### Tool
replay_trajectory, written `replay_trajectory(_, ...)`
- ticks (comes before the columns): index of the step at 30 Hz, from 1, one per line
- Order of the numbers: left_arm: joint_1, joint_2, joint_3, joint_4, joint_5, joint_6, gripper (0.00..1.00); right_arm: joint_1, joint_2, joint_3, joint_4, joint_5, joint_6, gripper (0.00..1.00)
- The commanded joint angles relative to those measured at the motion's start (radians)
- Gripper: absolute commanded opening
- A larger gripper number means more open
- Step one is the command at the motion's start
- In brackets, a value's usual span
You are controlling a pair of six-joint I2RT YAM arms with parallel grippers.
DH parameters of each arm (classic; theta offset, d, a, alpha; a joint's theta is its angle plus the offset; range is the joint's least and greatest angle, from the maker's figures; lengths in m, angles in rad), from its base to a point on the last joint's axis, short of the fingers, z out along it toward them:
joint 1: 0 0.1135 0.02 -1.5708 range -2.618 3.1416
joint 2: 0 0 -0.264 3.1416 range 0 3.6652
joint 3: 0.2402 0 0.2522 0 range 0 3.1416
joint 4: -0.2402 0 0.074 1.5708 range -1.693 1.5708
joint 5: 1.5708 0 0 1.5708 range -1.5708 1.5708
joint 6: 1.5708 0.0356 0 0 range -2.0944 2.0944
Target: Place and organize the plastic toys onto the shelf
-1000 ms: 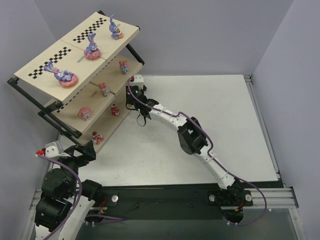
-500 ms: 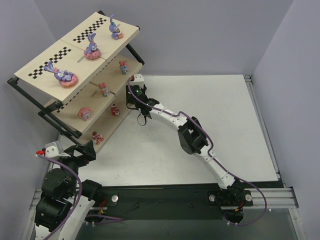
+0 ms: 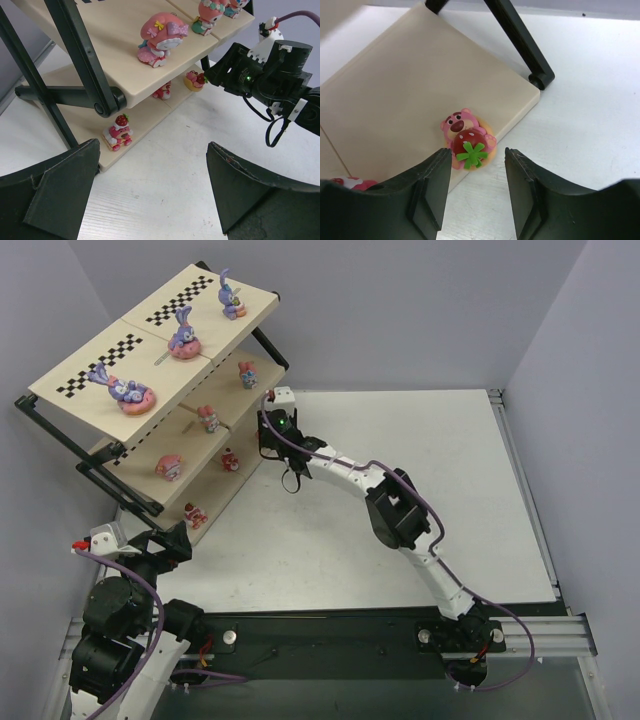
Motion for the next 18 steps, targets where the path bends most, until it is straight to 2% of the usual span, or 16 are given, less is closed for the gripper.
replay_trajectory(1, 0.007, -0.126, 0.019, 0.022, -0.011, 0.006, 0.97, 0.005, -0.104, -0.036, 0.057, -0.01, 0.0, 0.47)
replay_trajectory(5, 0.007, -0.126, 0.019, 0.02, -0.01, 0.006, 0.98, 0.014, -0.146, -0.094, 0.066, -0.021, 0.032, 0.43)
replay_trajectory(9, 0.006, -0.126, 0.019, 0.02, -0.01, 0.006, 0.97, 0.031, -0.177, -0.169, 0.08, -0.033, 0.098, 0.27)
replay_trajectory(18, 0.007, -0.126, 0.016, 0.023, -0.008, 0.008, 0.97, 0.036, -0.148, -0.197, 0.109, -0.103, 0.281, 0.19)
